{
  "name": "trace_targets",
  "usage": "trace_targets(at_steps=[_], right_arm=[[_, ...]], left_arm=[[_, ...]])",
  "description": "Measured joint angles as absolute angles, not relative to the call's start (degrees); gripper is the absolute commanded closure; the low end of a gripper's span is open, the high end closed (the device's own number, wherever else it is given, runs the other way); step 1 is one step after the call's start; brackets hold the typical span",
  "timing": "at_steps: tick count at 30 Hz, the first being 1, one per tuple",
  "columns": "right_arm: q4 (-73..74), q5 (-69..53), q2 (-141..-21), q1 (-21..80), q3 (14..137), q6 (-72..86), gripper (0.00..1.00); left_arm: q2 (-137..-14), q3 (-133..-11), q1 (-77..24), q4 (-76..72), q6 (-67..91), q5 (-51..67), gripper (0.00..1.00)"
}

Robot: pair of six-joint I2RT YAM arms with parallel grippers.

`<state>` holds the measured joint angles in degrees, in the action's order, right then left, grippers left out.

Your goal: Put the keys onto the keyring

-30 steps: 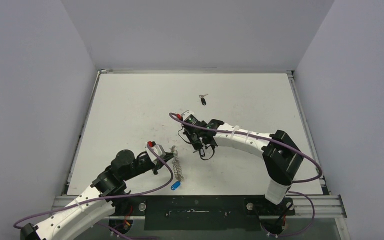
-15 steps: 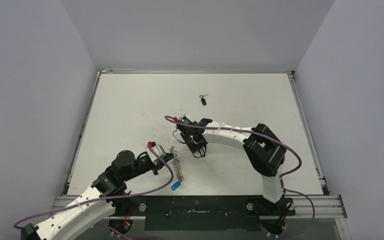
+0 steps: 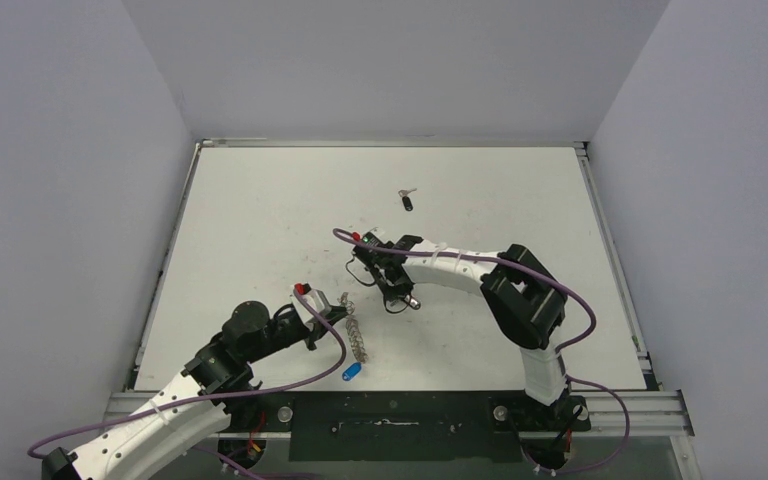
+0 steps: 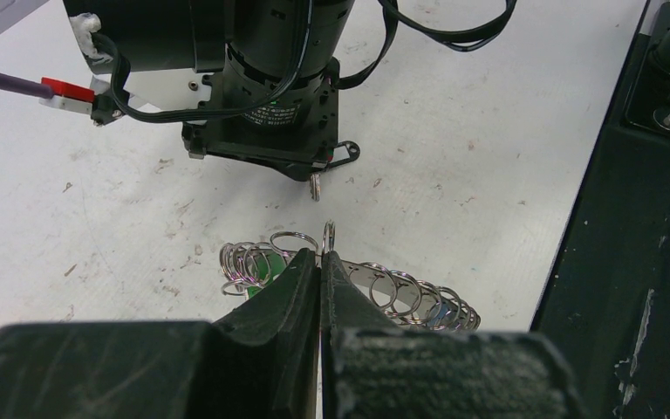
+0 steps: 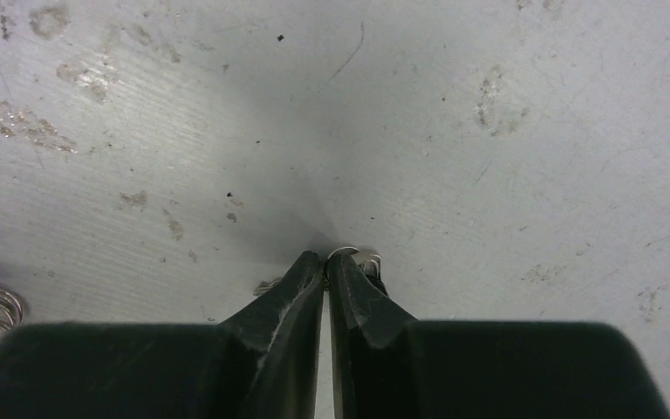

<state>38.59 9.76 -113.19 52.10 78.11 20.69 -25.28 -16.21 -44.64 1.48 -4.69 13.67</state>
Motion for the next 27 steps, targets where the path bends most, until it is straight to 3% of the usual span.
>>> trace_targets(at_steps=[2, 14, 27], right_arm=[[38.8, 10.0, -113.2, 51.7, 78.1, 20.9, 1.00], [40.2, 11.1, -110.8, 51.4, 78.0, 20.6, 1.00], [31.6, 3.2, -90.7, 50.2, 66.8, 14.6, 1.00]], left_arm=[[-25.2, -16.2, -44.6, 1.5, -4.7, 13.7, 1.00], [-25.2, -16.2, -44.6, 1.5, -4.7, 13.7, 1.00], [-26.2, -16.0, -44.6, 0.3, -4.5, 13.7, 1.00]])
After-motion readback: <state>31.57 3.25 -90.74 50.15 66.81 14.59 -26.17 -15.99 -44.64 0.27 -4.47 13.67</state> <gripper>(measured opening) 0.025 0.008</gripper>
